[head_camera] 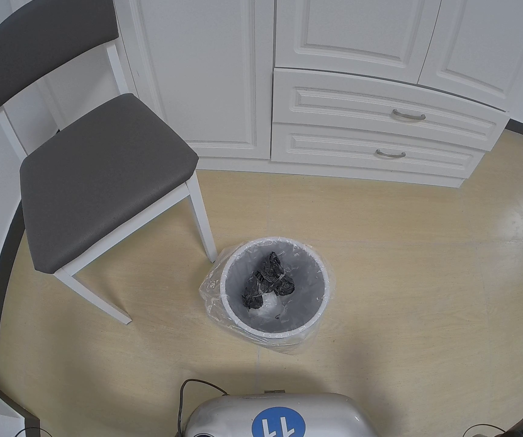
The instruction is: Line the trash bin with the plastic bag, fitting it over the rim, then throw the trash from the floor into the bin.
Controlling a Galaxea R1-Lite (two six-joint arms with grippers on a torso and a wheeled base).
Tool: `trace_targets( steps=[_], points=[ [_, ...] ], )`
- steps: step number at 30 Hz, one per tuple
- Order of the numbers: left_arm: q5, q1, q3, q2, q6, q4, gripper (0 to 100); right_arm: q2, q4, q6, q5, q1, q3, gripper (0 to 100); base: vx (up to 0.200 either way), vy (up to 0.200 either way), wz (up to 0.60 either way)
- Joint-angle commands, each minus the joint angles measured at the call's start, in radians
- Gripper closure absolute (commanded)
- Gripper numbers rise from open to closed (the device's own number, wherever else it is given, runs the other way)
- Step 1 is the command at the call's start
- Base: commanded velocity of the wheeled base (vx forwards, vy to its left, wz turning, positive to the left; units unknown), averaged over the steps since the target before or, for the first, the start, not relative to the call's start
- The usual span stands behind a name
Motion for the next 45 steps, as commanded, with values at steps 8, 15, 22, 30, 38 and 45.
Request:
trace_targets(
  steps=[8,15,22,30,38,45],
  points=[
    [-0.031,-0.041,0.118,-0.040,-0.060,0.056,0,-0.013,0.086,-0.010,0.002,-0.002,0.016,0,0.000,0.000,0.00],
    [-0.047,-0.032,0.307,-0.061,-0.111,-0.164,0,-0.013,0.095,0.066,0.066,-0.002,0.016,0,0.000,0.000,0.00],
    [-0.060,-0.032,0.284,-0.060,-0.132,-0.093,0,-0.013,0.093,0.042,0.165,-0.002,0.016,0,0.000,0.000,0.00],
    [-0.053,-0.032,0.284,-0.061,-0.143,-0.098,0,-0.013,0.095,0.039,-0.064,-0.002,0.017,0,0.000,0.000,0.00],
    [-0.063,-0.032,0.276,-0.060,-0.146,-0.069,0,-0.013,0.152,-0.036,0.039,-0.002,0.017,0,0.000,0.000,0.00],
    [-0.063,-0.032,0.276,-0.064,-0.143,-0.070,0,-0.013,0.158,-0.041,0.056,0.000,0.016,0,0.000,0.000,0.00]
  ],
)
